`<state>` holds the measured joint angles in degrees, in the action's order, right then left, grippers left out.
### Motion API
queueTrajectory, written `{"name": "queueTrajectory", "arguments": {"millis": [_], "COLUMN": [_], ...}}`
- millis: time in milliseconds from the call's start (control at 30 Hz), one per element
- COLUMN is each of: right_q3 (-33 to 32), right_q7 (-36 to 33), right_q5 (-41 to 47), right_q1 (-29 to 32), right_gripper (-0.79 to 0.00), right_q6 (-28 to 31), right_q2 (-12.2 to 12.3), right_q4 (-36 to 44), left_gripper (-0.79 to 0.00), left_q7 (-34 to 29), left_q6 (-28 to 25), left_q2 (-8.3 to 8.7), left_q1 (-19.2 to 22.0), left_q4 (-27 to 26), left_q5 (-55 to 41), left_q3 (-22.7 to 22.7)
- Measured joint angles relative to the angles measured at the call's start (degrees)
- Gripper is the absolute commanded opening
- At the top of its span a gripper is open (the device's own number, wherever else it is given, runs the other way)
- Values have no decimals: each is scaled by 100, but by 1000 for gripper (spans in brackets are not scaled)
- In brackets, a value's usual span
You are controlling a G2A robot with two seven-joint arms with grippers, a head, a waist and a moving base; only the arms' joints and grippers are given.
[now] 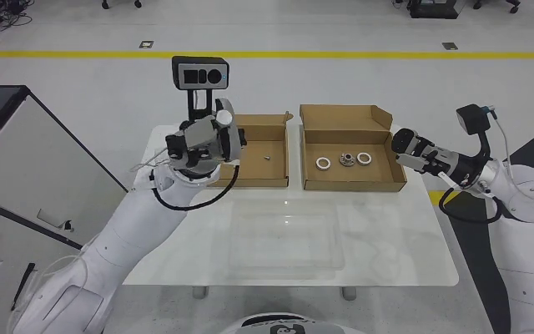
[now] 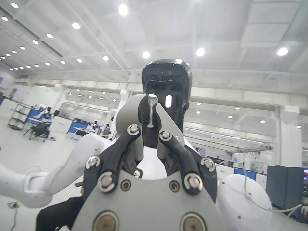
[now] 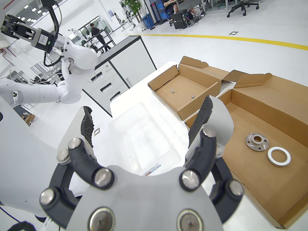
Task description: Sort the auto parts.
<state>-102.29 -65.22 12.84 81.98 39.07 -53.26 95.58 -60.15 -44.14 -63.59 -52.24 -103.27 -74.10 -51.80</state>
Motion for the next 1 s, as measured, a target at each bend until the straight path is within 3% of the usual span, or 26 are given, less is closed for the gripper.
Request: {"name": "queueTrajectory", "arguments": {"millis": [133,233,367,500,700,867,1000], "right_q3": [0,0,0,0,0,0,0], "right_q7": [0,0,0,0,0,0,0], "right_q5": [0,0,0,0,0,0,0], "right_q1": [0,0,0,0,0,0,0], "right_gripper": [0,0,0,0,0,0,0], "right_q6": [0,0,0,0,0,0,0], "right_q2": [0,0,0,0,0,0,0], "right_q4": [0,0,0,0,0,0,0], "left_gripper": [-785,-785,-785,-785,-785,-785,-785], "left_q7": [19,378,443,69,-349,-560,-597], "left_q6": [27,85,32,3,346,558,597], "left_q2": [15,-6,-68,-160,-343,-477,-550], "left_q1": [46,-67,-194,-247,-331,-419,-423], "left_q4": [255,107,-148,-296,-506,-339,-98], "left_q5": [1162,1929,1406,485,-745,-587,115], "left_q3": [-235,-291,-253,-163,-226,-396,-515]}}
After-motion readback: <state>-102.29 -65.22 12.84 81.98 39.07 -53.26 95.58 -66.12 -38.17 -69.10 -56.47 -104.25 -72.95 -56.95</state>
